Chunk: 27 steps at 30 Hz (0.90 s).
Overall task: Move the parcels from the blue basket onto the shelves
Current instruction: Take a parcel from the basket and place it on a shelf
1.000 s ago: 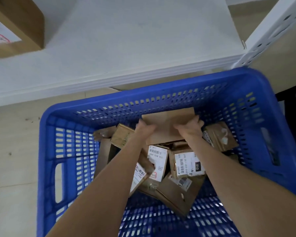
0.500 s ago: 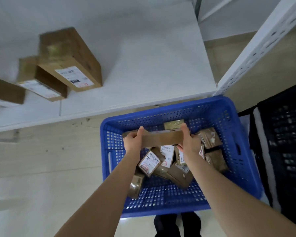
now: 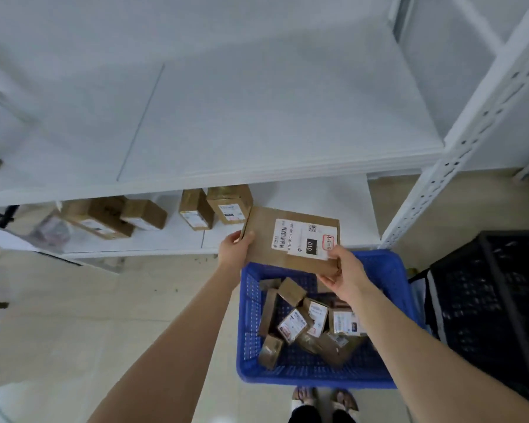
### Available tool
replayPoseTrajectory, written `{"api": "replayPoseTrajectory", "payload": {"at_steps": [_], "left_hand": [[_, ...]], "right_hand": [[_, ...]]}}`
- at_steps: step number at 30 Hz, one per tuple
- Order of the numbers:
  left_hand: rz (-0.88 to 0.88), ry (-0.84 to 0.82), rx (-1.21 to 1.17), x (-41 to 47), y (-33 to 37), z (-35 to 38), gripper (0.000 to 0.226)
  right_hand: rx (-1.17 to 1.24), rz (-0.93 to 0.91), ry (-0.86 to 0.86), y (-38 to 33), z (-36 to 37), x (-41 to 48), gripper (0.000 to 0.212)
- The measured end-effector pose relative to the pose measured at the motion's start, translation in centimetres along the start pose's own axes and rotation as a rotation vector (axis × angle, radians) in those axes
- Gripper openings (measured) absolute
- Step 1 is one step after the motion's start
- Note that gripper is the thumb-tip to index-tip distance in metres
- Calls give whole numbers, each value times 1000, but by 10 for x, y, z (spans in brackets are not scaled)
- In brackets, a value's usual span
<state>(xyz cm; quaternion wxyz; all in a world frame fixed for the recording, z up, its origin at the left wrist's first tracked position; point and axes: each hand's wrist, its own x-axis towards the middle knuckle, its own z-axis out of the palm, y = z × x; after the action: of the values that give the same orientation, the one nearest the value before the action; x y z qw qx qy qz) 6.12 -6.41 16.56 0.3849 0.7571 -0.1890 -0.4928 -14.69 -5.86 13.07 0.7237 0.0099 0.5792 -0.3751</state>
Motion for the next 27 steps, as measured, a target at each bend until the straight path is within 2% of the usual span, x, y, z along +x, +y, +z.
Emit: {"api": "replayPoseTrajectory", "payload": {"at_steps": [2,6,9,13,17,20,27], "left_hand": [[13,-51,10,-20,22,-14,32],[84,-62,-10,-47,48,-38,49],[173,-45,-13,-65,73,-50,40],[347,-20,87,-71,109,-72,33],[458,85,123,-69,138,-90,24],[485,52,152,-63,148,-104,30],[626,16,300,-50,157,-150,35]], "right_hand": [[-48,-50,-30,-17,11,-24,30],[-186,-123,-88,-38,29,-61,31],[-288,-208,-96,-42,38,-81,25],[-352,-287,-187,-35,50,-101,36],[-227,-254,-242,-15,66,-115,33],[-134,-261,-252,8,82,-122,35],[-125,-276,-169,76,126,-135,30]]}}
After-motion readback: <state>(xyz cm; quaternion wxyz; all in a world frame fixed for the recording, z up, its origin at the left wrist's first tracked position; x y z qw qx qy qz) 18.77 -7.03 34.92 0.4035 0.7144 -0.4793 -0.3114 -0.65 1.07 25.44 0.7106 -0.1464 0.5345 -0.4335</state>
